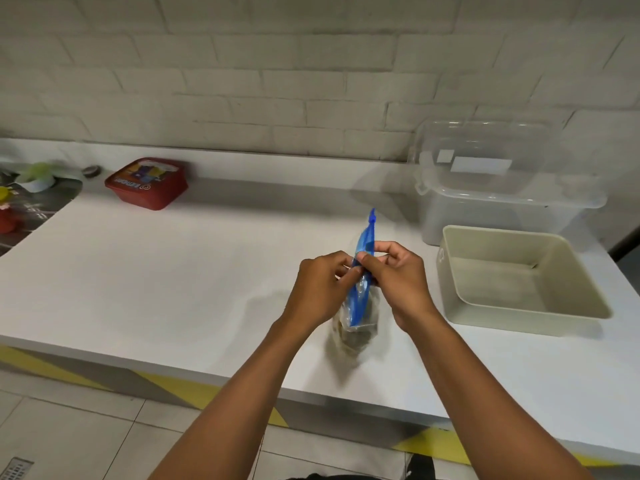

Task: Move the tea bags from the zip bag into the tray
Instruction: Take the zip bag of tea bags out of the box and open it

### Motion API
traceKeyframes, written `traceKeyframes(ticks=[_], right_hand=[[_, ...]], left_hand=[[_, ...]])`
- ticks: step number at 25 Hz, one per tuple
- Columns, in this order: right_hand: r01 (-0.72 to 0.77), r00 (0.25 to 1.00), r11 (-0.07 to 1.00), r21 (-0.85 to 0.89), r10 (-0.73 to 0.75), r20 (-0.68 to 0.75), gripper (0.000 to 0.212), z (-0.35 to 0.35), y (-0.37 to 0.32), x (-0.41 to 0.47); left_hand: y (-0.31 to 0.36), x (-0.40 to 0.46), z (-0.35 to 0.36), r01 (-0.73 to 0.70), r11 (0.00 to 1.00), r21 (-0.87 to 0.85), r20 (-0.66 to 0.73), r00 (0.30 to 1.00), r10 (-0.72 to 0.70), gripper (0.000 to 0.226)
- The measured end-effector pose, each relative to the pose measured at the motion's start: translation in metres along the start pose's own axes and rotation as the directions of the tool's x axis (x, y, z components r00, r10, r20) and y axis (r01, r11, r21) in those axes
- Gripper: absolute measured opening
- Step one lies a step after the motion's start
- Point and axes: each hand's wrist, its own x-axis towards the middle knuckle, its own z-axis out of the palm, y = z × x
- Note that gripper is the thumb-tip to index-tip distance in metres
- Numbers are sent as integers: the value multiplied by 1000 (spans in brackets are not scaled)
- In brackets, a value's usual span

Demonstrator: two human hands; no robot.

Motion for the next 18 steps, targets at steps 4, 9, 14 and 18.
traceKeyframes(ticks=[4,9,14,18], right_hand=[[134,979,938,-320,-175,-102,10,-22,-8,18],[282,903,754,-593,-418,-102,11,-29,-19,19],[447,879,586,-676,-429,209,32,-17,10,1],[415,908,442,-795,-259,330,37,-10,13,-5]], left_hand=[[-18,1,-15,194,886,-421,-83,964,-251,10],[-26,-5,-27,203,810,-551,-142,933,-330,6],[-32,-20,-20,-72,938,338,-102,988,112,45],[-17,-14,-17,-197,765,613,107,980,167,39]])
